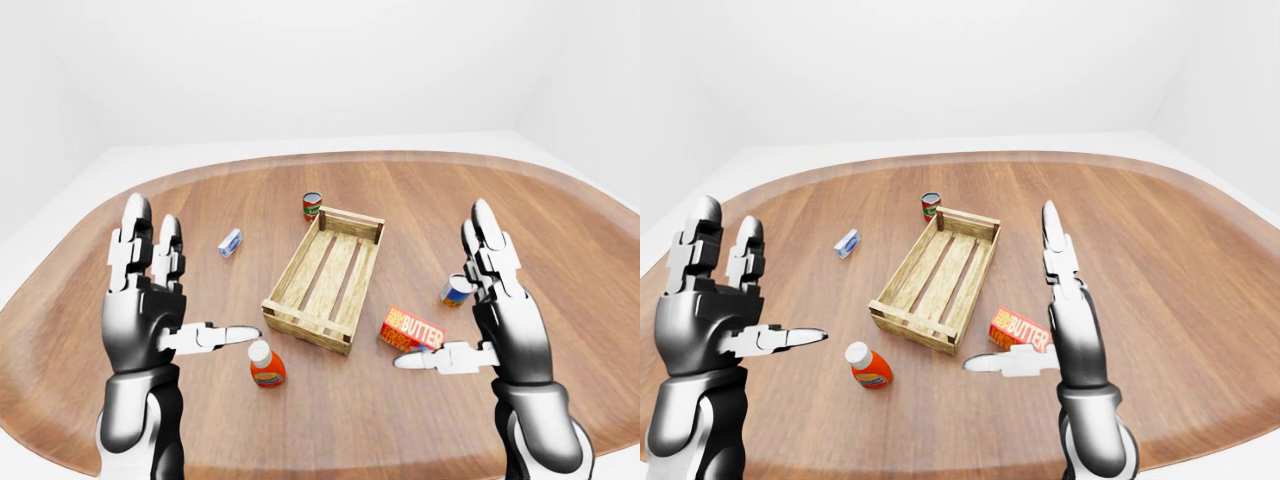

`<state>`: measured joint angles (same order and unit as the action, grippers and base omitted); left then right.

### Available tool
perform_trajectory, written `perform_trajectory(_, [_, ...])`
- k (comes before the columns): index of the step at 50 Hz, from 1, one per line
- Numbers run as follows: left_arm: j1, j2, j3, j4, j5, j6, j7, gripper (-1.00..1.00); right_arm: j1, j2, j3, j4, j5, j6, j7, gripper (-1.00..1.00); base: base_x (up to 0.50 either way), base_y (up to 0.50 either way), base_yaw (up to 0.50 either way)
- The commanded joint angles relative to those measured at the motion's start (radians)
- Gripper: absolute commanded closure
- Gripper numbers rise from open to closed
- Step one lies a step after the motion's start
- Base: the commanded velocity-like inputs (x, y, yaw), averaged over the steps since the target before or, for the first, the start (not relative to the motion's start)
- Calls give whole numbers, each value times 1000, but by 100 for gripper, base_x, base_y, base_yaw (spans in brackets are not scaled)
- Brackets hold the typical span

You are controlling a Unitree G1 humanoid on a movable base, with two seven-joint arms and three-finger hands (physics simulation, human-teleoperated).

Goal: Pick up the butter and put it in the tray.

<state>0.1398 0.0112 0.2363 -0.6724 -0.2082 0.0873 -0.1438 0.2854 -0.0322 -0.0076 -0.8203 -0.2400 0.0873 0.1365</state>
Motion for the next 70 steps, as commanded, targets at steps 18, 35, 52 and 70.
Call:
perform_trajectory(18, [-12, 7, 1, 14, -2, 0, 15, -100, -5, 0, -237, 143, -415, 0, 522, -100, 0, 0, 0])
perform_trajectory(35, [-10, 6, -4, 23, 6, 0, 16, -100, -43, -13, -312, 301, -388, 0, 497, -100, 0, 0, 0])
perform_trajectory(52, [-10, 5, -4, 22, 7, 0, 19, -100, -155, -87, -229, 510, -445, 0, 467, -100, 0, 0, 0])
perform_trajectory(70, [-11, 5, 2, 15, 5, 0, 20, -100, -315, -186, -203, 880, -356, 0, 387, -100, 0, 0, 0])
